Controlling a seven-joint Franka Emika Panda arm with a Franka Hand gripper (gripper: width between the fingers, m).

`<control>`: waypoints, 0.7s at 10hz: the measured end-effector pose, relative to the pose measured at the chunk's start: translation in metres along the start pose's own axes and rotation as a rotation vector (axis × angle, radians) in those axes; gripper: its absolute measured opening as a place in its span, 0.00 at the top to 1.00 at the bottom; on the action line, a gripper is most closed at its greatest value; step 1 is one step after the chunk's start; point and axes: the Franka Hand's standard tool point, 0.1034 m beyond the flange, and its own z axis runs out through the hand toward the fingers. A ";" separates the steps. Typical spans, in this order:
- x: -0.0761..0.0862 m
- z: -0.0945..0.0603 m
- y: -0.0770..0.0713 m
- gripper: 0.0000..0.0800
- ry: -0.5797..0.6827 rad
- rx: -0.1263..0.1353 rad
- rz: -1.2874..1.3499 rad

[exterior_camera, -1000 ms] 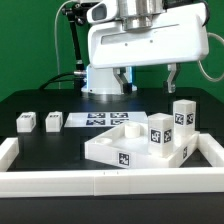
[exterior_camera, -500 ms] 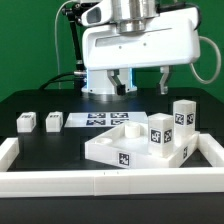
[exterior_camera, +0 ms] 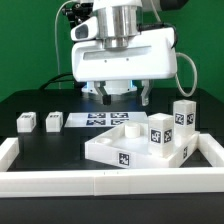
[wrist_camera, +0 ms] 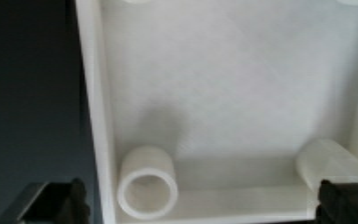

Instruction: Assemble square table

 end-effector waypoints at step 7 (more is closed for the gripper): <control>0.002 0.009 0.006 0.19 -0.008 -0.014 0.010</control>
Offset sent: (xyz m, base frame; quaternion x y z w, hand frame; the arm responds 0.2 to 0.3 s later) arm 0.0000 0.0000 0.0000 0.0000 0.0000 0.0000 1.0000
